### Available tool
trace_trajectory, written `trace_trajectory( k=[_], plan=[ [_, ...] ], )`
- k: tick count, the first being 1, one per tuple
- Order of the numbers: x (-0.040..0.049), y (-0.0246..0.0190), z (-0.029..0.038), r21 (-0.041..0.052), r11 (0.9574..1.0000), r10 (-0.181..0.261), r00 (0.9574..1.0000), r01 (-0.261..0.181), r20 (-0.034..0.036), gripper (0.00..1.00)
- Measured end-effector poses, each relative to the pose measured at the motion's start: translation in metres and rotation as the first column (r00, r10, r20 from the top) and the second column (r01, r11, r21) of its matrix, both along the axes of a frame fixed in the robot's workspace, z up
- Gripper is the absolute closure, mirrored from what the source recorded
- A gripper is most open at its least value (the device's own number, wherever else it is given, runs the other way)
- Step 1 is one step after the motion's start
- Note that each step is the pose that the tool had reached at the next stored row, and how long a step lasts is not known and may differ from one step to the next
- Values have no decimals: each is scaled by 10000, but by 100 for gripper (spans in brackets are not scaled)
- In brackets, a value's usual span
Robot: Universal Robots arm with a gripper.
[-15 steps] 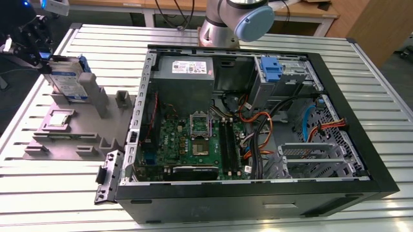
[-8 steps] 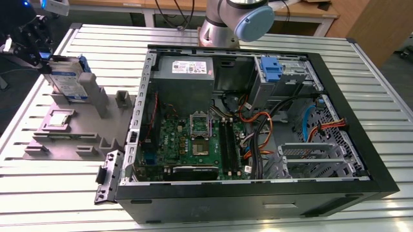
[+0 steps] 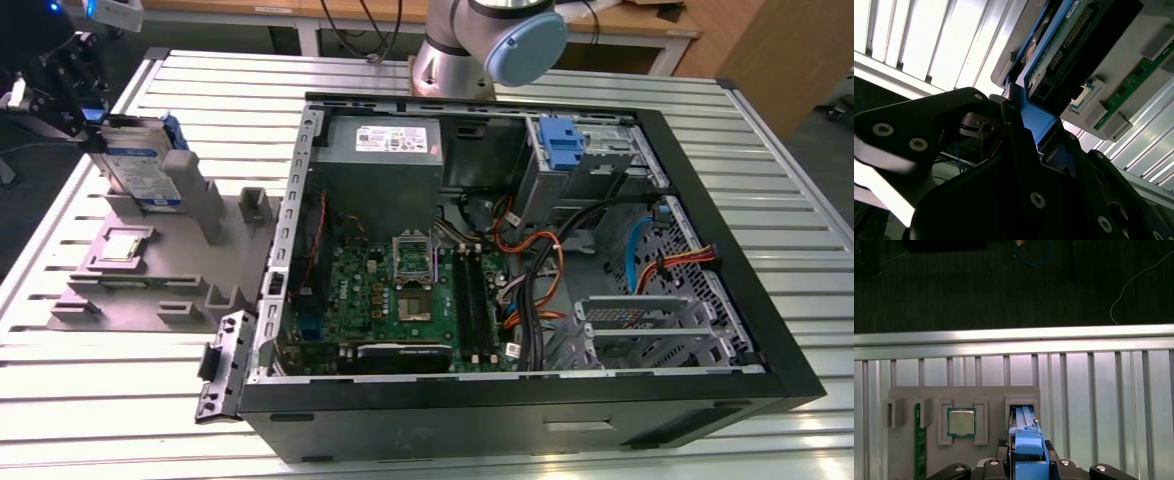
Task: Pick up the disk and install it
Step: 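Pick up the disk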
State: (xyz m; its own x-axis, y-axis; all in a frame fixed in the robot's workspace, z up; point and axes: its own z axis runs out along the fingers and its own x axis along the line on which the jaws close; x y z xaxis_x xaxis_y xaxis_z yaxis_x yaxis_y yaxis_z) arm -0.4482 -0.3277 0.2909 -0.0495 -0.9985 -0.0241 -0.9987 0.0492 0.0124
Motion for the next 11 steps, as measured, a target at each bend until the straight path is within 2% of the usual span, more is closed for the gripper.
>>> trace_trajectory(
  k=[5, 11],
  plan=[
    [0, 0, 4, 1, 10000, 29, 10000, -29, 2, 63],
    [0, 0, 45, -15, 10000, 29, 10000, -29, 1, 63]
  ],
)
